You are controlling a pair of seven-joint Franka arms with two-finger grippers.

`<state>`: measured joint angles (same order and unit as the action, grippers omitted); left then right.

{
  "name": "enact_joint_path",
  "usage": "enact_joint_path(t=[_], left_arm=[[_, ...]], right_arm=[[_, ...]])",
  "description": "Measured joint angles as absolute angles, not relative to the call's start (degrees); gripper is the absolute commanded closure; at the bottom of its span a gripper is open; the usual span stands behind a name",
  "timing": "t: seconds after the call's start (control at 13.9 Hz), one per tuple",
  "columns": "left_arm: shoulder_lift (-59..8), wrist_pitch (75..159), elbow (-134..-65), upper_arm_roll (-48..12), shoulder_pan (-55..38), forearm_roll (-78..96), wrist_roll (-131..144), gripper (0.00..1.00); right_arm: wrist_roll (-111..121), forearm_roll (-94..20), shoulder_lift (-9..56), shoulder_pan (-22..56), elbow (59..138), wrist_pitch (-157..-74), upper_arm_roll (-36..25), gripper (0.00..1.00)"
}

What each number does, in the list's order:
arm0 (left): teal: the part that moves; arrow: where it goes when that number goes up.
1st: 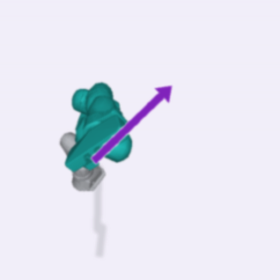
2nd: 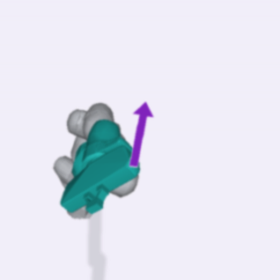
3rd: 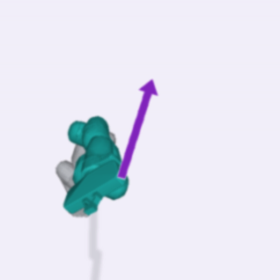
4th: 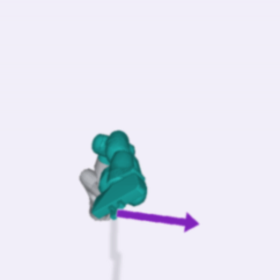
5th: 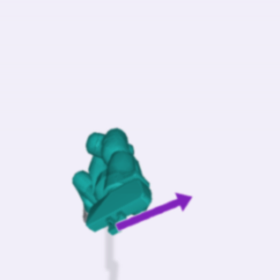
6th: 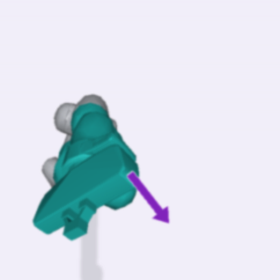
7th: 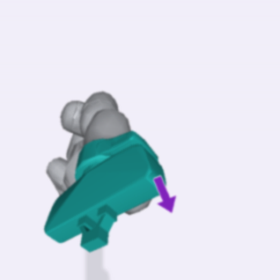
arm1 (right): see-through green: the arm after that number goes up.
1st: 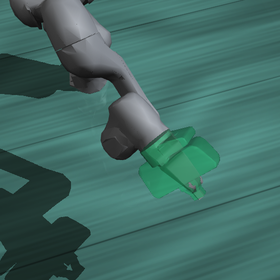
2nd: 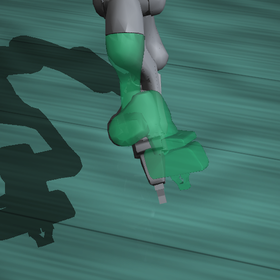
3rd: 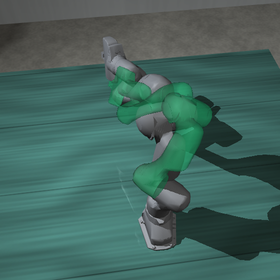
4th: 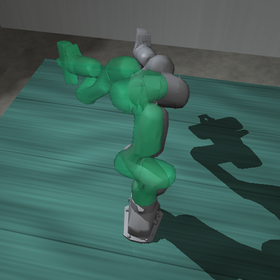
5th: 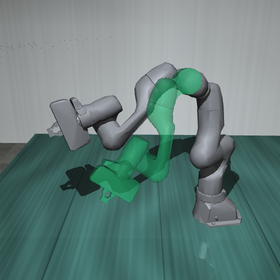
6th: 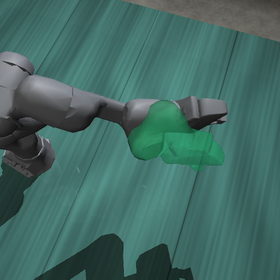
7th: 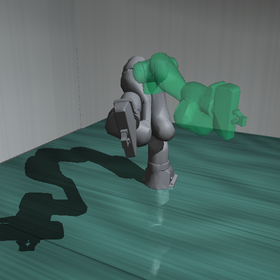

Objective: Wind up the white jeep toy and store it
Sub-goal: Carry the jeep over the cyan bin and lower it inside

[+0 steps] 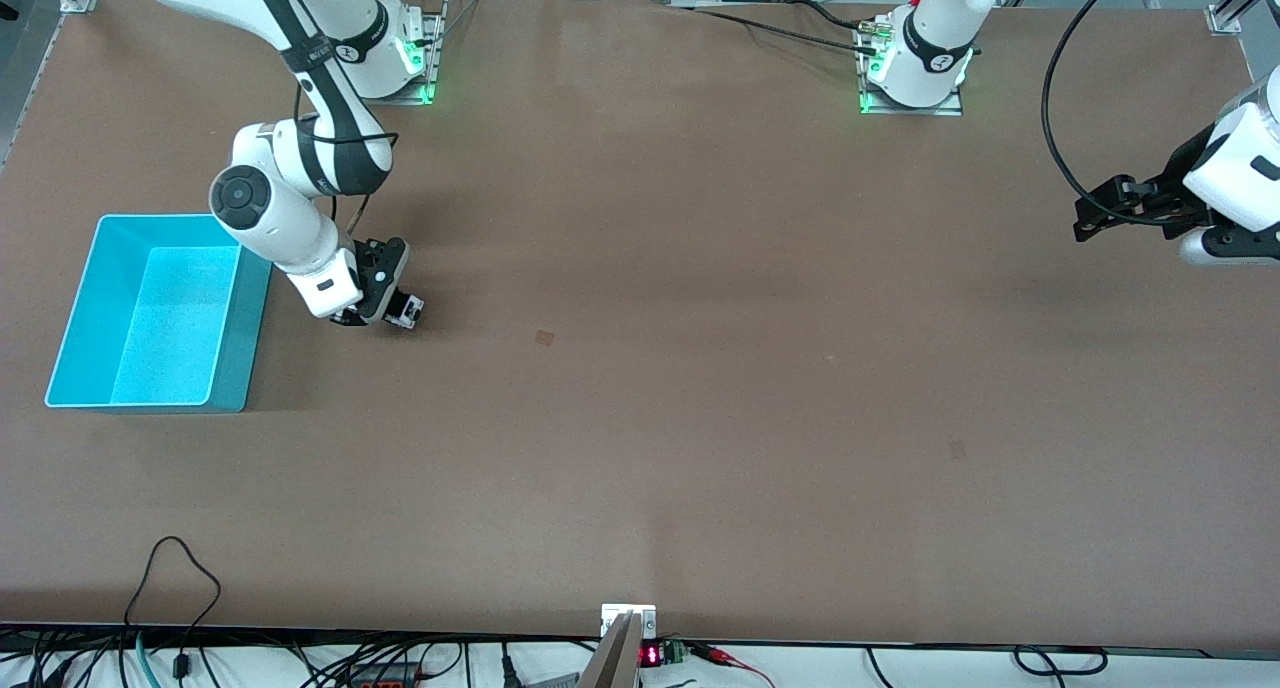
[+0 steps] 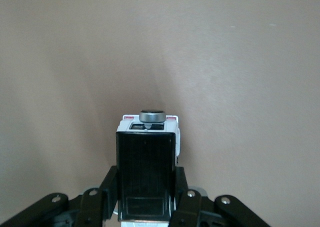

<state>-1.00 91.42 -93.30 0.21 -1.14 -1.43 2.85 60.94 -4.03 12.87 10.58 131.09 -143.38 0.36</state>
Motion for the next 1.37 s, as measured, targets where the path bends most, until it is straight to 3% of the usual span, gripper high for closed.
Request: enact_joint_path(t=[0.65, 1.37], left_arm=[[-1.0, 90.5, -93.3, 0.2, -1.1, -1.4, 2.9, 0.00], [-1.0, 89.9, -93.3, 0.2, -1.1, -1.4, 2.9, 0.00]], right_arm=[[43.5, -4.0, 9.0, 8.0, 129.1, -140.0, -6.8, 1.00], [25.1, -3.9, 8.3, 7.5, 119.4, -131.9, -15.5, 1.00]])
